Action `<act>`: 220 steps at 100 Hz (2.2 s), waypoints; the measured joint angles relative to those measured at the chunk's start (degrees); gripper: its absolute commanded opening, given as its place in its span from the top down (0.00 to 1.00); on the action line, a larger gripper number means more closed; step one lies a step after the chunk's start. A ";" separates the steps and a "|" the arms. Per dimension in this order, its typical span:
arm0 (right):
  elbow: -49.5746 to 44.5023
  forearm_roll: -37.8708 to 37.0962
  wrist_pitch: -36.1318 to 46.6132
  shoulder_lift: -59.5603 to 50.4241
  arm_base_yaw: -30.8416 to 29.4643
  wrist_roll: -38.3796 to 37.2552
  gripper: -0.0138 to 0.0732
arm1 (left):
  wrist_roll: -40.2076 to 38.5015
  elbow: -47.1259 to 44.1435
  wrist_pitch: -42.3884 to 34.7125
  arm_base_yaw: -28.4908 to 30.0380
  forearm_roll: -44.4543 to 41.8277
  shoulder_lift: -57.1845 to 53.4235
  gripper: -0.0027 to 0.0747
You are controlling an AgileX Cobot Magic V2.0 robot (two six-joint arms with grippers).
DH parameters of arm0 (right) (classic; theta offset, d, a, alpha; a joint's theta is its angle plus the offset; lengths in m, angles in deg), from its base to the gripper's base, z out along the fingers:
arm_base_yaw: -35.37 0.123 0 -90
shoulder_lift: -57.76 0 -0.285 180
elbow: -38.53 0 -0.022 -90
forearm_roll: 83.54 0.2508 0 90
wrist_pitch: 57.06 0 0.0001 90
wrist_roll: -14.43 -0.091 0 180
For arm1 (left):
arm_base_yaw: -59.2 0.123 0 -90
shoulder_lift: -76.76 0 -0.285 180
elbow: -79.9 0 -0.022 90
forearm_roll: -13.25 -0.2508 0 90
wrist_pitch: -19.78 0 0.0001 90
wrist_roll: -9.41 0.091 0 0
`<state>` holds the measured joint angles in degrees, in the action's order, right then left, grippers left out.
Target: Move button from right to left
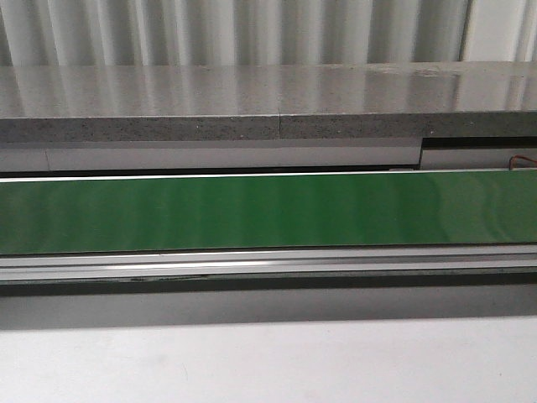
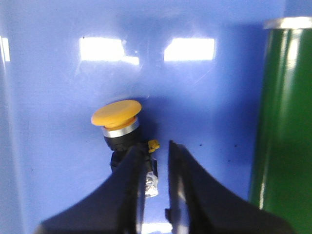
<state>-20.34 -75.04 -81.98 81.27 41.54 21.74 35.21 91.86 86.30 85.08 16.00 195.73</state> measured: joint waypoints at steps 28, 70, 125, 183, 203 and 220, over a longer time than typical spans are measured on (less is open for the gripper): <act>0.00 0.00 0.00 0.00 0.00 0.00 0.92 | -0.85 -1.07 -1.47 -1.62 5.04 -7.00 0.99; 0.00 0.00 0.00 0.00 0.00 0.00 0.92 | -6.65 -16.61 -14.16 -12.79 7.07 -25.97 0.99; 0.00 0.00 0.00 0.00 0.00 0.00 0.92 | -7.14 -41.75 -32.79 -20.87 13.41 -54.91 0.99; 0.00 0.00 0.00 0.00 0.00 0.00 0.92 | -6.08 -62.15 -40.87 -21.19 13.41 -82.37 0.99; 0.00 0.00 0.00 0.00 0.00 0.00 0.92 | -6.08 -65.34 -41.46 -21.19 13.41 -87.83 0.99; 0.00 0.00 0.00 0.00 0.00 0.00 0.92 | -6.08 -68.02 -43.34 -21.19 13.41 -90.42 0.99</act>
<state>-20.34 -75.04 -81.98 81.27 41.54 21.74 29.12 23.84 42.97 63.89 29.41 105.32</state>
